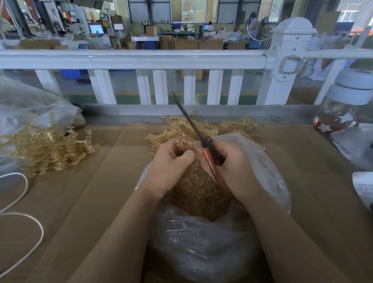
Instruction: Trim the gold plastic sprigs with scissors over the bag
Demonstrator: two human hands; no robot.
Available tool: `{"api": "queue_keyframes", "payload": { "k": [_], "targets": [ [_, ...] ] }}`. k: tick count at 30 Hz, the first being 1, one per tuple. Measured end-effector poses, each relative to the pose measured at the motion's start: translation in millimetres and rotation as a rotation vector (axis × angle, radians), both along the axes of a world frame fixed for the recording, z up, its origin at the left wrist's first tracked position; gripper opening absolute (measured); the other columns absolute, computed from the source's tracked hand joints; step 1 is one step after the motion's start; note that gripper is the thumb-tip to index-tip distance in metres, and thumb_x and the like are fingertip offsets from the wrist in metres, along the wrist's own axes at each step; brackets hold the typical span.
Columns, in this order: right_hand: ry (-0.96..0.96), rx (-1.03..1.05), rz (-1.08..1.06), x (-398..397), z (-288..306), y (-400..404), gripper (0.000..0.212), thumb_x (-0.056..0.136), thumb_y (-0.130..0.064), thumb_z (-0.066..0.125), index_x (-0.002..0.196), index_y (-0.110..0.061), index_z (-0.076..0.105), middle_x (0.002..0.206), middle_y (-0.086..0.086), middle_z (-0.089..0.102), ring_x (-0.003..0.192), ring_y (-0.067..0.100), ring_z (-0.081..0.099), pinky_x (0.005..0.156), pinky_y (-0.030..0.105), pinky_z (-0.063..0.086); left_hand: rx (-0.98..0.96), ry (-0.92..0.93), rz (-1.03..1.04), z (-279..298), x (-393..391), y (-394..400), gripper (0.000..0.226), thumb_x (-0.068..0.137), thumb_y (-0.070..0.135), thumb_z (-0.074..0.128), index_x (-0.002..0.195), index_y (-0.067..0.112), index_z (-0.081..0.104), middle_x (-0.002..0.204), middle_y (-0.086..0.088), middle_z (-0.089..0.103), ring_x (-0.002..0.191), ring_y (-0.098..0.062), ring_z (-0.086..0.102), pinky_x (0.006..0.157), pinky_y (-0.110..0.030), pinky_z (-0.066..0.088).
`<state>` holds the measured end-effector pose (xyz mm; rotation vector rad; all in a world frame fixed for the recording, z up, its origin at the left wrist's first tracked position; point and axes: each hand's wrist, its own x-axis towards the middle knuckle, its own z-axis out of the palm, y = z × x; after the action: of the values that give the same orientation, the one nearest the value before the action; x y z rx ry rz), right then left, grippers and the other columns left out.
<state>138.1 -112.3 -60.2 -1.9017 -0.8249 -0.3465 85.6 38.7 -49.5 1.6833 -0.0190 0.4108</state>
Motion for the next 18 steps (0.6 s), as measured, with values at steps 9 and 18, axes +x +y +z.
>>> {"api": "queue_keyframes", "payload": {
  "k": [9, 18],
  "targets": [
    [-0.209, -0.033, -0.166, 0.5, 0.6, -3.8, 0.037, 0.085, -0.060, 0.054, 0.081, -0.025, 0.065, 0.065, -0.016, 0.057, 0.063, 0.003, 0.055, 0.057, 0.022, 0.046, -0.270, -0.093, 0.180, 4.2, 4.7, 4.9, 0.019, 0.091, -0.003, 0.063, 0.074, 0.007, 0.065, 0.048, 0.010, 0.048, 0.042, -0.002, 0.038, 0.044, -0.013, 0.035],
    [-0.257, -0.317, -0.245, 4.3, 3.5, -9.5, 0.058, 0.084, -0.069, 0.037, 0.098, -0.022, 0.069, 0.080, -0.016, 0.065, 0.068, 0.004, 0.055, 0.064, 0.017, 0.049, -0.229, -0.094, 0.123, 1.1, 4.0, 15.3, 0.028, 0.095, -0.002, 0.056, 0.073, 0.009, 0.071, 0.050, 0.006, 0.042, 0.047, -0.007, 0.030, 0.046, -0.016, 0.028]
  ]
}}
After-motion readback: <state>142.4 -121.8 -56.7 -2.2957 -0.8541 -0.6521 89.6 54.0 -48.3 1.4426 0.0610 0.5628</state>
